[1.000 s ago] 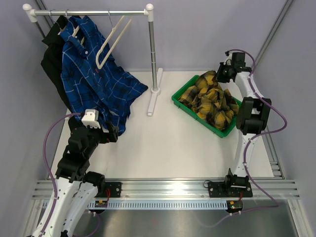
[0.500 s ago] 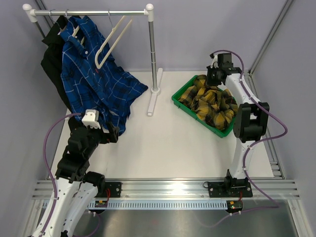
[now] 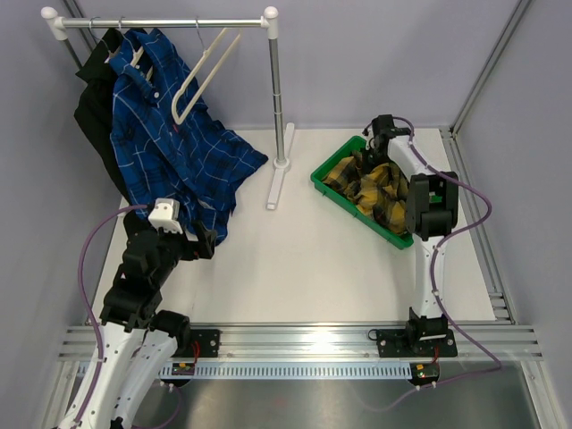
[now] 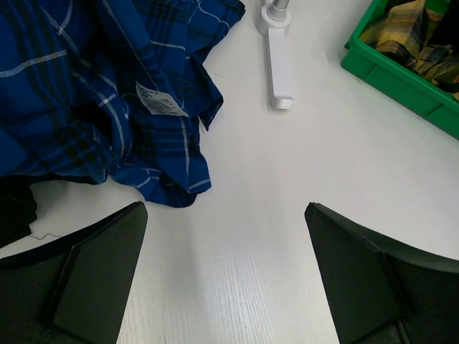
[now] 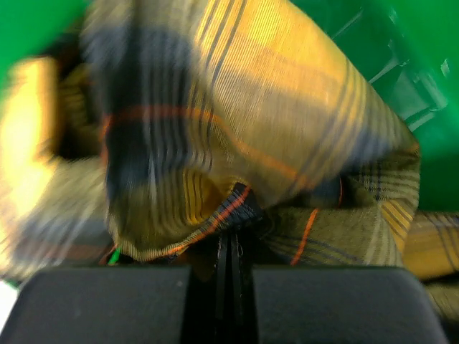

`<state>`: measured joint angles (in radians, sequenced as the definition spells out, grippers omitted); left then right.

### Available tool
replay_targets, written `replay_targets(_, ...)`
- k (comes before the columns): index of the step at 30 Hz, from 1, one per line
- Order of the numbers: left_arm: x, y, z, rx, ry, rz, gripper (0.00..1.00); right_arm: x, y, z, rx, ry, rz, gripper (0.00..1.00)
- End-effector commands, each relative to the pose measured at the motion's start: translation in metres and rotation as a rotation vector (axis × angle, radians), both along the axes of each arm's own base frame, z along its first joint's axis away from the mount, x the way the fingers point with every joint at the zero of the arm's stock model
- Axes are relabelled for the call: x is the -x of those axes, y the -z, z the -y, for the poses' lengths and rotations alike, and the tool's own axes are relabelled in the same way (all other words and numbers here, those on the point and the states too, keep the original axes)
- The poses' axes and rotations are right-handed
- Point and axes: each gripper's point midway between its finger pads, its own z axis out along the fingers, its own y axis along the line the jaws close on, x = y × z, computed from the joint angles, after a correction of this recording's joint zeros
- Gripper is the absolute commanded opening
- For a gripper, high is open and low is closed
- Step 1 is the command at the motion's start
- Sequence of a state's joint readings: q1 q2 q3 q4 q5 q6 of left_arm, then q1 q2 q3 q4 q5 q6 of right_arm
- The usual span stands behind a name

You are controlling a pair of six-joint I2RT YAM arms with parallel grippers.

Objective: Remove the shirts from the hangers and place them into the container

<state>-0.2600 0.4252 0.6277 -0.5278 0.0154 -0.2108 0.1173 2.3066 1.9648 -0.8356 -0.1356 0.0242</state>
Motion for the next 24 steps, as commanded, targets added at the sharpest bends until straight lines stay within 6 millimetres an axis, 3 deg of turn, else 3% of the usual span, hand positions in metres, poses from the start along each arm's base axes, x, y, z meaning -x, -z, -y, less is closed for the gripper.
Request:
replay_targets(1, -0.002, -0.015, 0.006, 0.019, 0.029, 0.063, 0.99, 0.017, 0.006, 0.0, 0.069, -0.01, -0.11, 0.02)
replay_targets(4, -0.002, -0.015, 0.005, 0.019, 0.027, 0.065, 0.99, 0.015, 0.006, 0.001, 0.08, -0.003, -0.136, 0.07)
replay_targets(6, -0.002, -0.015, 0.005, 0.02, 0.027, 0.066, 0.99, 0.015, 0.005, 0.0, 0.077, -0.008, -0.145, 0.19)
replay_targets(9, -0.002, -0.015, 0.005, 0.021, 0.025, 0.066, 0.99, 0.012, -0.004, 0.001, 0.084, -0.008, -0.115, 0.26)
replay_targets(15, -0.001, -0.015, 0.004, 0.02, 0.021, 0.066, 0.99, 0.002, -0.057, -0.001, 0.065, 0.0, 0.025, 0.51)
replay_targets(24, -0.001, -0.015, 0.002, 0.019, 0.01, 0.063, 0.99, -0.001, -0.125, -0.004, 0.028, 0.004, 0.166, 0.62)
